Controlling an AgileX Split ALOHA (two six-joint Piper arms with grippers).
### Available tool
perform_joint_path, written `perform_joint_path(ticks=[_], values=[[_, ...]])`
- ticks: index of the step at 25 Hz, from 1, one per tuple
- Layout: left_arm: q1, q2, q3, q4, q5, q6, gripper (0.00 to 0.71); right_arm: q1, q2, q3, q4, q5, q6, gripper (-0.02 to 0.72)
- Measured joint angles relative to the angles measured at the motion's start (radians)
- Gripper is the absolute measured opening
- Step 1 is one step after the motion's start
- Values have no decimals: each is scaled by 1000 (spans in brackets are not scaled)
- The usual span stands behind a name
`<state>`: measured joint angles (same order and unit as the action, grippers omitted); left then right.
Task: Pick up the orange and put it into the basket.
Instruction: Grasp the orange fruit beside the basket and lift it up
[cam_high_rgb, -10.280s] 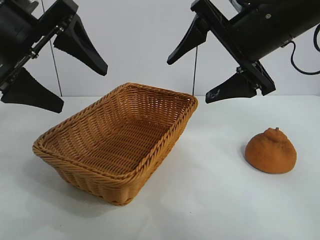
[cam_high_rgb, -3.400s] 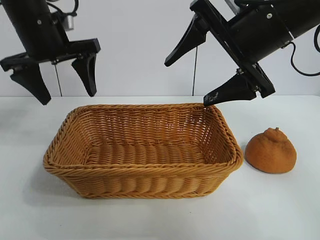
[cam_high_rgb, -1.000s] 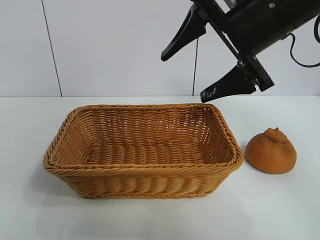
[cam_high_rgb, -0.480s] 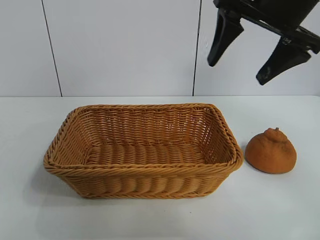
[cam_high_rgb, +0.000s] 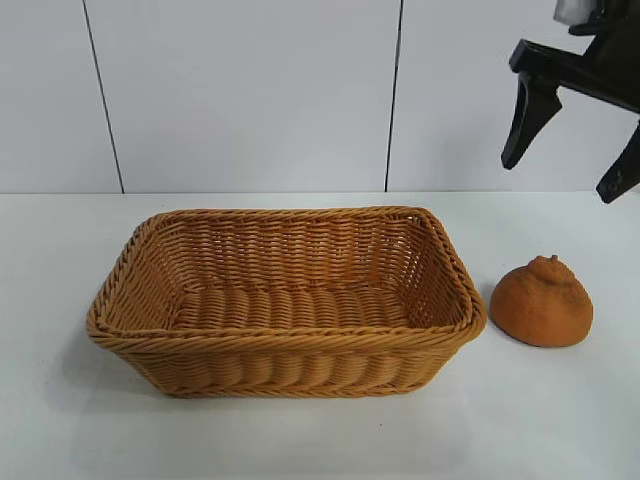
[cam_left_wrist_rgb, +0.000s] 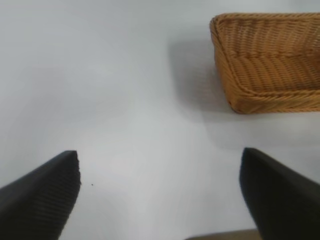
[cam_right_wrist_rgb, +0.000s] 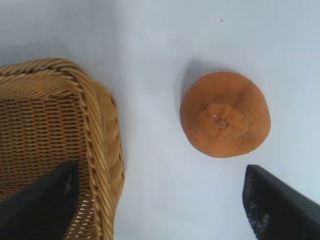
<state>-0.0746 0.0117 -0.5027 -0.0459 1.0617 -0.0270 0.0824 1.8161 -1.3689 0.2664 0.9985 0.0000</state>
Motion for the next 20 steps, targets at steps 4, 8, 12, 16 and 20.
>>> perform_joint_path(ticks=[4,8,12,16,20], values=[[0,-16,0,0,0,0,617,0,44,0,-24,-10,-5,609],[0,-16,0,0,0,0,617,0,95,-3,-94,-18,17,609],[0,-16,0,0,0,0,617,0,151,-3,-138,-32,44,609],[0,-16,0,0,0,0,617,0,209,-3,-142,-73,51,609],[0,-16,0,0,0,0,617,0,270,-3,-143,-125,52,609]])
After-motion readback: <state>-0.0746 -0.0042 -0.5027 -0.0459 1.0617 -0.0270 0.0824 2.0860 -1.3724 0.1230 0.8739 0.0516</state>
